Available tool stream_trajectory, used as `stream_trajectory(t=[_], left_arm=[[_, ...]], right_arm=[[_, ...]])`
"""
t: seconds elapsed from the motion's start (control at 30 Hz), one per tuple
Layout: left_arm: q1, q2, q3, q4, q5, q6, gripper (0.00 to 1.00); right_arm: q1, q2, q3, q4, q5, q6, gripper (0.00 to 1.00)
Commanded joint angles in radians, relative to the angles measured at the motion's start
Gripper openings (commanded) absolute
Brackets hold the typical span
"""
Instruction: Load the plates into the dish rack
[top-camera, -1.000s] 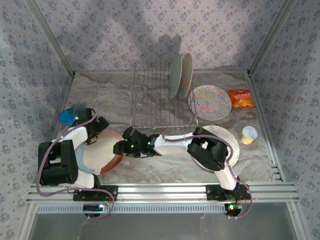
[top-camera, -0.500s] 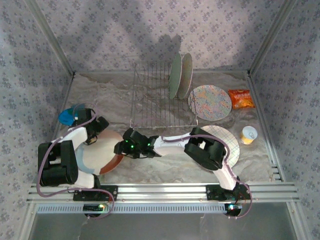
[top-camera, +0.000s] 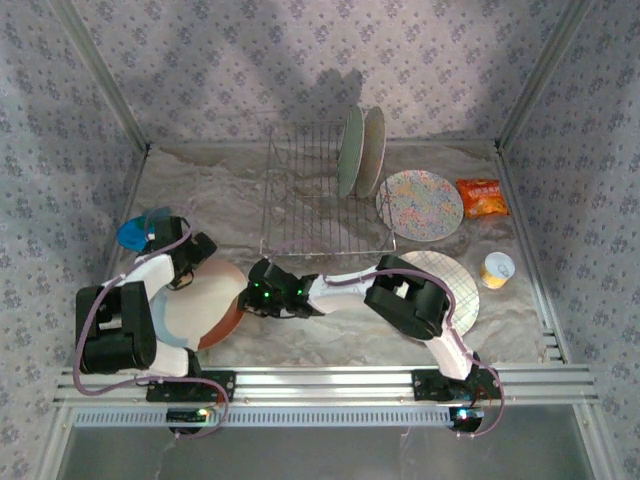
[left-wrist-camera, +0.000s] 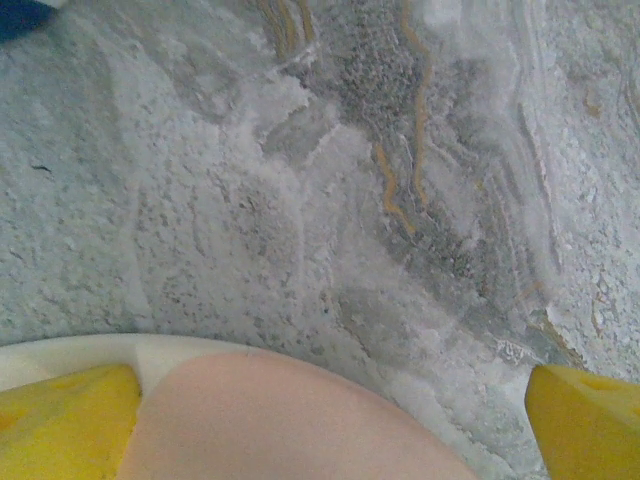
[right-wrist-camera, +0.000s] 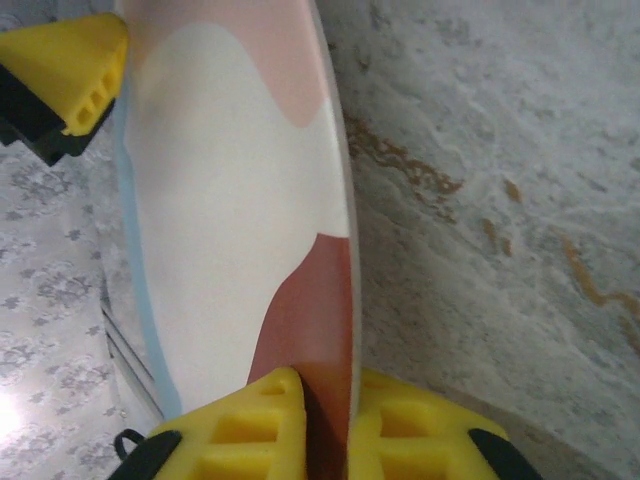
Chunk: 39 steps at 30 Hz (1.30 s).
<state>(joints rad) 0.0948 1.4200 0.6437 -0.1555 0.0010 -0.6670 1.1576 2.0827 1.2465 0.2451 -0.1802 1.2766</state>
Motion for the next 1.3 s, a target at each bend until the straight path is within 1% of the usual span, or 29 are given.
stream_trajectory(t=[0.0, 0.07, 0.13, 0.27, 0.43, 0.63, 0.83, 1.03, 1.1, 1.27], left_arm=[[0.0, 0.0, -0.029, -0.091, 0.041, -0.027, 0.99], [-0.001, -0.006, -0.026, -0.099, 0.04, -0.027, 0.99], [0.0, -0.018, -0.018, -0.109, 0.04, -0.029, 0.99], [-0.001, -0.066, 0.009, -0.151, 0.049, -0.033, 0.99], [-0.001, -0.168, 0.065, -0.24, 0.027, -0.031, 0.99], [0.0, -0.308, 0.175, -0.359, 0.048, -0.021, 0.99], [-0.001, -0.42, 0.313, -0.486, 0.034, 0.012, 0.99], [0.0, -0.469, 0.44, -0.582, 0.089, 0.053, 0.99], [0.0, -0.468, 0.489, -0.606, 0.096, 0.065, 0.99], [0.0, -0.446, 0.595, -0.641, 0.172, 0.111, 0.99]], right_arm=[[-0.002, -0.03, -0.022, 0.007, 0.033, -0.022, 0.08], [-0.002, -0.041, -0.027, 0.007, 0.039, -0.028, 0.05], [-0.001, -0.056, -0.029, 0.001, 0.046, -0.039, 0.0], [-0.002, -0.083, -0.034, -0.016, 0.065, -0.06, 0.0], [-0.004, -0.115, -0.043, -0.025, 0.077, -0.077, 0.0], [-0.016, -0.169, -0.045, -0.054, 0.091, -0.119, 0.0], [-0.046, -0.227, -0.043, -0.085, 0.091, -0.166, 0.0], [-0.095, -0.286, 0.016, -0.138, 0.052, -0.214, 0.0], [-0.113, -0.309, 0.033, -0.144, 0.04, -0.223, 0.0], [-0.163, -0.365, 0.084, -0.181, -0.001, -0.246, 0.0]])
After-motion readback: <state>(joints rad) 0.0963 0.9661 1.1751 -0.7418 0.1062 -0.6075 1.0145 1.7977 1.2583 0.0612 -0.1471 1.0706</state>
